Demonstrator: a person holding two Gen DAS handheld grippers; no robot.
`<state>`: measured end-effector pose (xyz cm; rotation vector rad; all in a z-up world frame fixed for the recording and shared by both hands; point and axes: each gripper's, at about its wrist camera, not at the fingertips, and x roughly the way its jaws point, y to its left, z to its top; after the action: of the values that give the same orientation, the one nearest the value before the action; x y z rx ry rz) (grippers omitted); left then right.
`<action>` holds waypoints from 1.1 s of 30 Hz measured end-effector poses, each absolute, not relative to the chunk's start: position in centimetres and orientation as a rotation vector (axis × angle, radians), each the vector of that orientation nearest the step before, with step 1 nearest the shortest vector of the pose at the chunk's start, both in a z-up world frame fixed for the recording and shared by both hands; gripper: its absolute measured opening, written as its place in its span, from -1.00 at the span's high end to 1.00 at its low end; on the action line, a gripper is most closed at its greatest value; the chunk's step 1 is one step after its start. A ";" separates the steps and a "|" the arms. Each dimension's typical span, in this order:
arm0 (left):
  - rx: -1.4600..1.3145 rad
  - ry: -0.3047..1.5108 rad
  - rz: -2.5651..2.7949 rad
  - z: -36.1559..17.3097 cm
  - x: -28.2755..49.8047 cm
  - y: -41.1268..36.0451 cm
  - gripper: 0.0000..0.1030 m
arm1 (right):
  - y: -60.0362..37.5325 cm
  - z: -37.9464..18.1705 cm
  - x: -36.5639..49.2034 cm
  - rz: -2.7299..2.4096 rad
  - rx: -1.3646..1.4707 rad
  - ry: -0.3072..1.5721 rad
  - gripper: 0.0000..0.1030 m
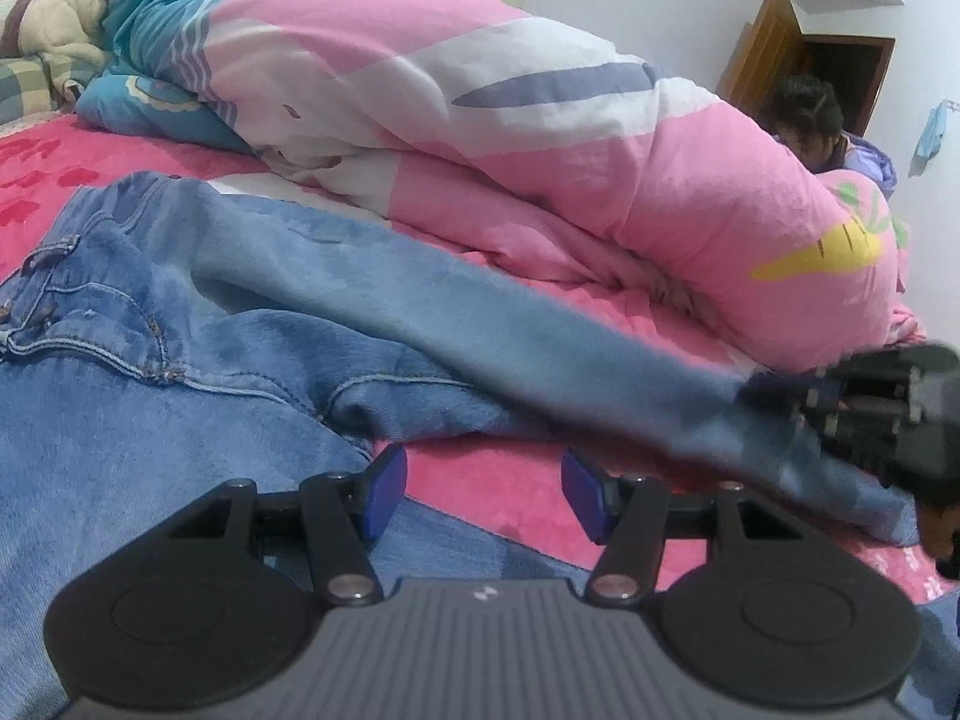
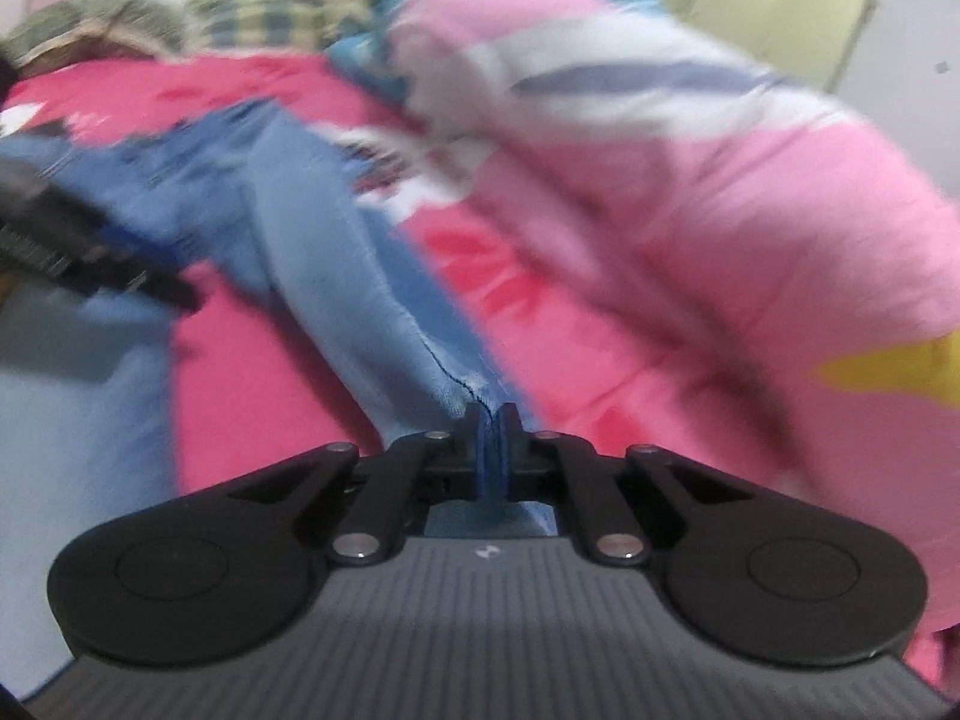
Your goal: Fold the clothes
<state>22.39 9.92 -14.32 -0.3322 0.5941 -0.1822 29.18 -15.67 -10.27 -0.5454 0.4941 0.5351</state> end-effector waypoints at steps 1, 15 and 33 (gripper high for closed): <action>-0.335 0.593 -0.184 -14.3 22.4 10.0 -0.14 | -15.9 -9.8 29.9 0.511 -0.537 0.482 0.96; -0.335 0.603 -0.203 -14.7 22.3 10.3 -0.14 | -15.9 -14.2 43.3 0.393 -0.534 0.549 0.93; -0.360 0.603 -0.215 -15.0 22.3 10.6 -0.14 | -34.1 -6.7 40.1 0.286 0.272 0.600 -0.01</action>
<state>22.34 10.59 -14.99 -0.3601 0.6030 -0.2154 40.11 -34.15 -6.70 0.2720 0.6003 0.2859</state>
